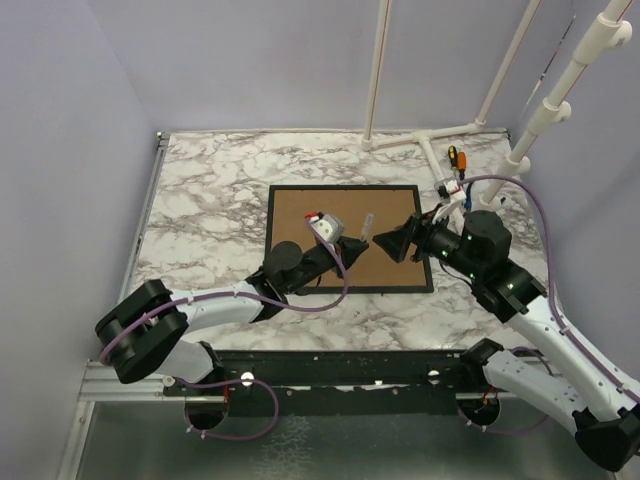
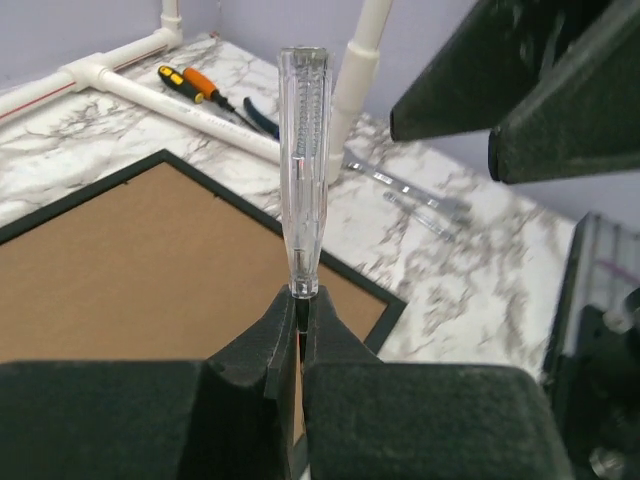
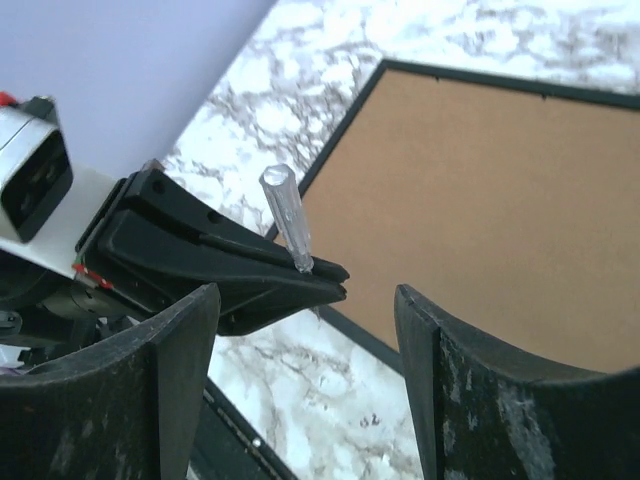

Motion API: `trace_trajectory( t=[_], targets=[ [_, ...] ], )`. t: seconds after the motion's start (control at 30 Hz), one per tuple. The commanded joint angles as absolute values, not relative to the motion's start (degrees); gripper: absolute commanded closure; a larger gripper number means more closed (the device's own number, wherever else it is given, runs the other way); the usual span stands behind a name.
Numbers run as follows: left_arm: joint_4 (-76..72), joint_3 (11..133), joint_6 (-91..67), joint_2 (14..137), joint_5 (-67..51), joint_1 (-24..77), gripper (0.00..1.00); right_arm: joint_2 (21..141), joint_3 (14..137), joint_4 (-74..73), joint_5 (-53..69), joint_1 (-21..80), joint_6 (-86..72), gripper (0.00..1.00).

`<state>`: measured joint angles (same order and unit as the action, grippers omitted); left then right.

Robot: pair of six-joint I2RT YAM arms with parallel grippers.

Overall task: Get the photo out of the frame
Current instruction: Adjust the screwdriver.

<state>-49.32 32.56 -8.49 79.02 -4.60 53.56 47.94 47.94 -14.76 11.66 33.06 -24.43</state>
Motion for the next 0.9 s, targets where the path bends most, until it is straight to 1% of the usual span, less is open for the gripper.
trace_trajectory(
  t=[0.0, 0.1, 0.3, 0.43, 0.67, 0.77, 0.8, 0.87],
  targets=[
    [-57.19, 31.80, -27.15, 76.80, -4.23, 53.00, 1.00, 44.04, 42.32, 4.86, 10.17, 33.23, -23.39, 0.30],
    [-58.75, 31.90, -32.10, 76.29, -4.84, 53.03, 1.00, 44.87, 42.36, 6.34, 12.37, 33.24, -22.79, 0.33],
    [-63.52, 31.98, -38.08, 75.68, -8.00, 53.01, 1.00, 47.82, 42.02, 12.09, 18.98, 33.22, -24.32, 0.43],
    [-63.54, 32.64, -37.90, 75.42, -9.92, 53.01, 1.00, 48.03, 41.51, 14.33, 19.85, 33.23, -25.19, 0.54],
    [-63.51, 32.82, -37.49, 75.49, -10.02, 52.91, 1.00, 50.08, 42.50, 13.76, 24.70, 33.29, -24.57, 0.55],
    [-63.54, 33.35, -37.49, 75.78, -10.75, 52.94, 1.00, 51.38, 43.20, 12.48, 25.57, 33.23, -24.31, 0.58],
    [-63.50, 33.46, -37.51, 75.87, -11.07, 52.95, 1.00, 51.74, 43.35, 12.18, 25.80, 33.22, -24.24, 0.59],
    [-63.54, 33.78, -37.47, 75.95, -11.73, 52.91, 1.00, 52.25, 43.50, 11.77, 26.07, 33.22, -24.13, 0.68]
  ],
)
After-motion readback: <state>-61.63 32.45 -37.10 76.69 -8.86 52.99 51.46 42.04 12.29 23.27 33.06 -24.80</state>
